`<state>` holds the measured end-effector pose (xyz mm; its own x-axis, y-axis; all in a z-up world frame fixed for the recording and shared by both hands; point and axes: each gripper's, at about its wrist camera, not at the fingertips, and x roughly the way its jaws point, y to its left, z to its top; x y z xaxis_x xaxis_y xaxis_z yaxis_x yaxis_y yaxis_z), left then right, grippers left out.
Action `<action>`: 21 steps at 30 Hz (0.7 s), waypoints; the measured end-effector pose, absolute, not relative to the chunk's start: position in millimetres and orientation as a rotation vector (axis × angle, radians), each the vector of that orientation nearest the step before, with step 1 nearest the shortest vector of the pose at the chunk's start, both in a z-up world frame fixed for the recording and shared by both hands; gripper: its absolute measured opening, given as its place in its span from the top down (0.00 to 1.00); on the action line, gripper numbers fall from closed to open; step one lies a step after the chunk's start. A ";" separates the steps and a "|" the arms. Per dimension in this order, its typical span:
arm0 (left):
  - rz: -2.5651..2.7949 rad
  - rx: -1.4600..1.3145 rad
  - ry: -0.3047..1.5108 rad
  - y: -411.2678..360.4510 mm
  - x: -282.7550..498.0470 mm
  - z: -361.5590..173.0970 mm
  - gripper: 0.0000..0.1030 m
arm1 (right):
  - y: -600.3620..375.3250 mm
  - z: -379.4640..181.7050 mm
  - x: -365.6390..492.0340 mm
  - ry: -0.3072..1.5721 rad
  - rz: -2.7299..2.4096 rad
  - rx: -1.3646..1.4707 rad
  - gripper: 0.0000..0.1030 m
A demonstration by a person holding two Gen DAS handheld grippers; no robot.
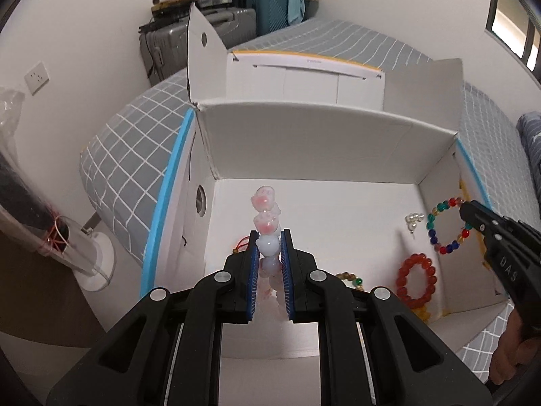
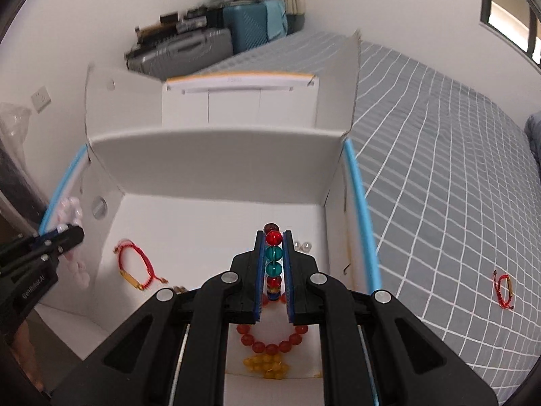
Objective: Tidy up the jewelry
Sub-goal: 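Carry both bracelets over the white box and lower them inside, then open both tools and withdraw them toward the red cord bracelet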
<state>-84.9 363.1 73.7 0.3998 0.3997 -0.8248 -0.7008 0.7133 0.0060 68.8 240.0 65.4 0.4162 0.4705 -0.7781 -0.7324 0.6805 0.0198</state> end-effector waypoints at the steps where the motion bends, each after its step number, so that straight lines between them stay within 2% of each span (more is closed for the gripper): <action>1: 0.716 -0.370 0.927 364.1 -83.7 71.4 0.88 | 242.4 60.4 69.1 0.860 0.769 -0.363 0.91; 12: 0.715 -0.371 0.965 370.8 -82.2 56.4 0.88 | 252.3 41.1 66.8 0.902 0.768 -0.407 0.91; 19: 0.722 -0.358 0.955 367.1 -84.3 61.0 0.86 | 248.9 44.2 64.2 0.896 0.772 -0.405 0.90; 21: 0.722 -0.357 0.948 366.0 -85.3 64.3 0.82 | 248.4 47.3 62.5 0.890 0.773 -0.400 0.90</action>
